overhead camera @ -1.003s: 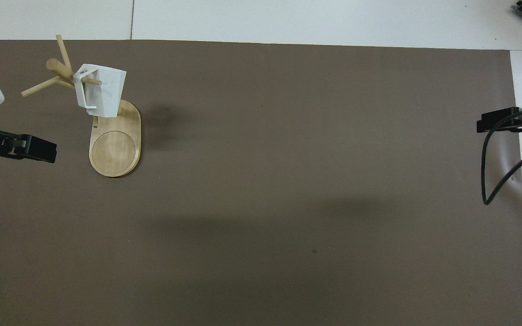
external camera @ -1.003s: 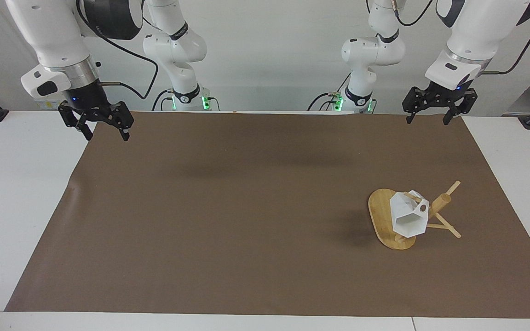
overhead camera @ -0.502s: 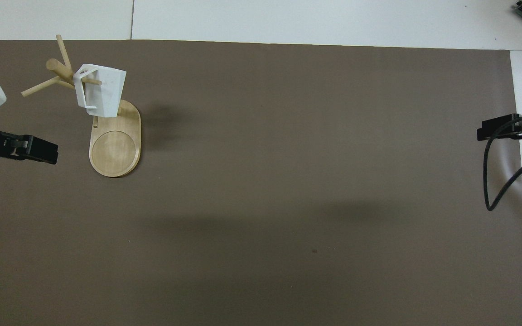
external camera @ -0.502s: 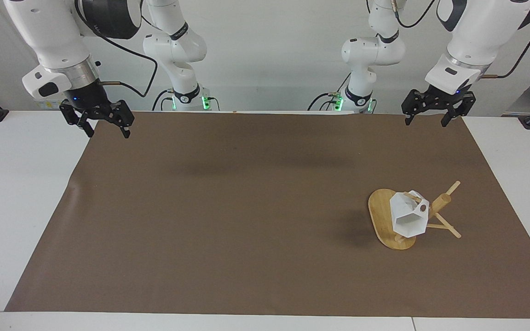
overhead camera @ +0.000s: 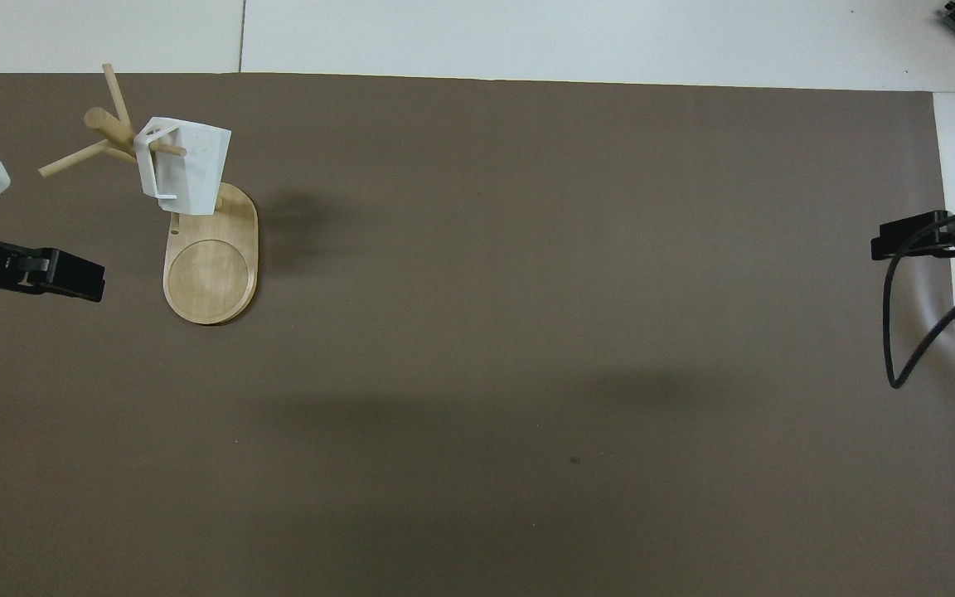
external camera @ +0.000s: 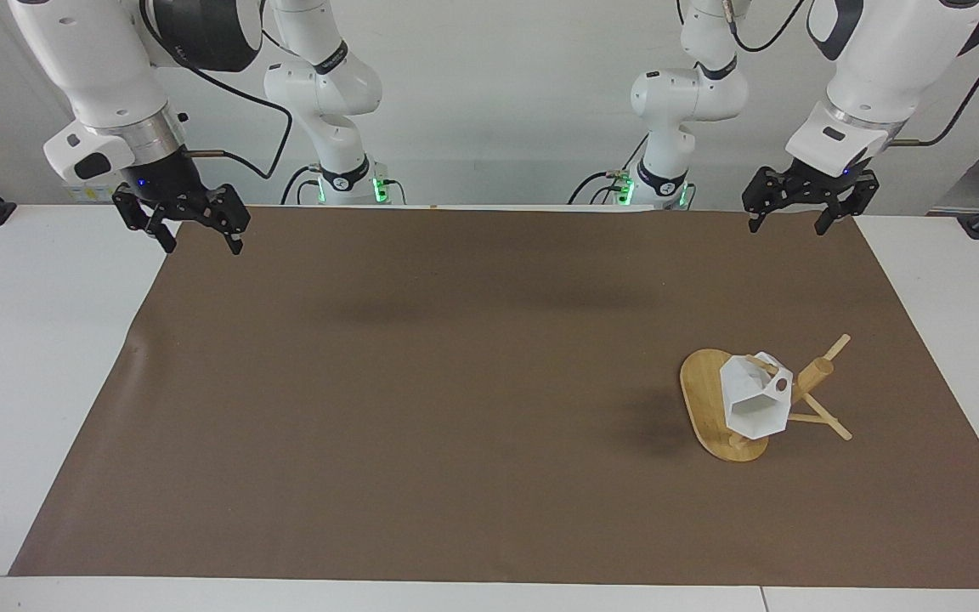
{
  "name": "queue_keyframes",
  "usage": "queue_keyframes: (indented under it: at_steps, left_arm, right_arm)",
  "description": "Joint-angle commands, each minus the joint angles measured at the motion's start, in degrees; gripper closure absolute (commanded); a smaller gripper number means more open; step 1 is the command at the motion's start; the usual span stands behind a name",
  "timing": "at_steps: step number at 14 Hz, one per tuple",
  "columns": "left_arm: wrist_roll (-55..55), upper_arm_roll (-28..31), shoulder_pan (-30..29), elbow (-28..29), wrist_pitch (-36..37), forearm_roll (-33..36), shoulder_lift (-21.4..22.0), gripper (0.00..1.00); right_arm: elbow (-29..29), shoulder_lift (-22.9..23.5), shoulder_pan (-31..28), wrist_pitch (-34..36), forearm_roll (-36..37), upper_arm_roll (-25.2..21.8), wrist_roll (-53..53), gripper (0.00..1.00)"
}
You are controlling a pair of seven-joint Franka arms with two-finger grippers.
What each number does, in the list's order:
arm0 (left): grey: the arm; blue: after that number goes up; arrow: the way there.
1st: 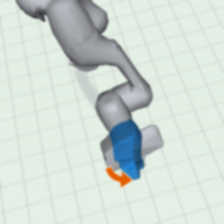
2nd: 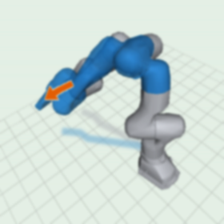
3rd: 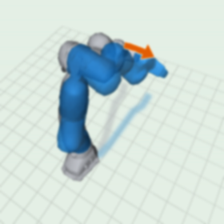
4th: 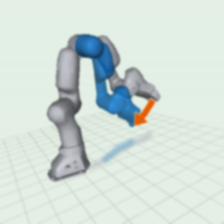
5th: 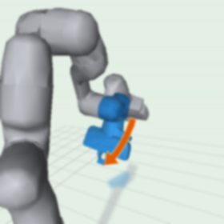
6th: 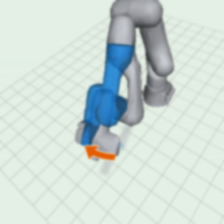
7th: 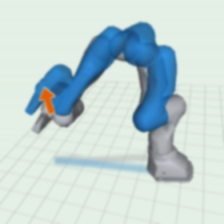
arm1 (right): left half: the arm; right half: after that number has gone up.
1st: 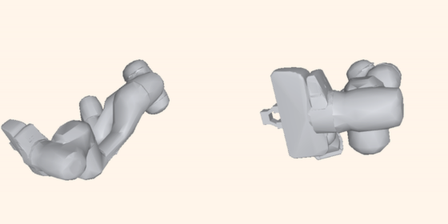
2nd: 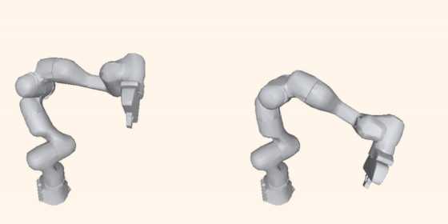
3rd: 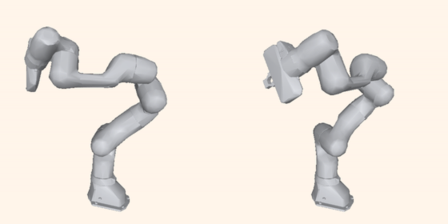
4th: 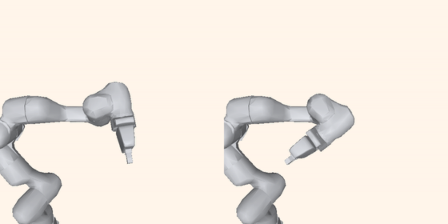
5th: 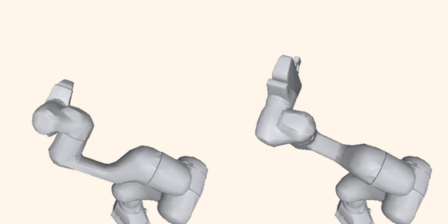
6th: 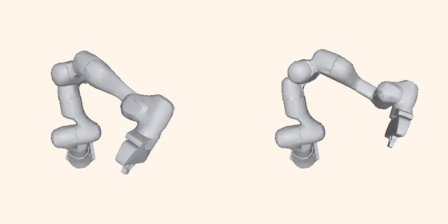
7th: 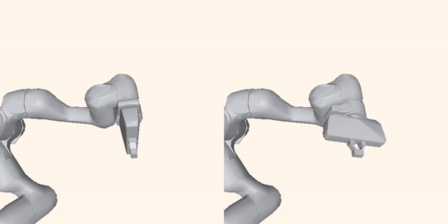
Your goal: Hang cup on rack
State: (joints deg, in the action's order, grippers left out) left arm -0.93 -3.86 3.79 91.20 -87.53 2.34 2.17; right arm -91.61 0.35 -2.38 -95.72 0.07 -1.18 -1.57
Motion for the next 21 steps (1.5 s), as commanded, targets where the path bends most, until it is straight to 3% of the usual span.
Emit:
queue_keyframes:
  at_steps: [1,5,21]
  left_arm:
    - [0.05,-0.18,-2.03,1.34,-2.37,-0.85,0.64,0.00]
    - [0.05,1.57,-2.48,3.54,-5.81,-1.11,1.08,0.00]
    - [-2.32,4.92,0.69,2.92,-4.49,-1.02,1.25,0.00]
  right_arm:
    - [-1.55,-1.49,-0.26,0.36,-0.95,0.21,0.78,0.00]
    - [-1.55,-1.58,-0.26,0.36,-0.95,0.21,0.78,0.00]
    - [-1.55,-1.49,-0.26,0.36,-0.95,0.21,0.78,0.00]
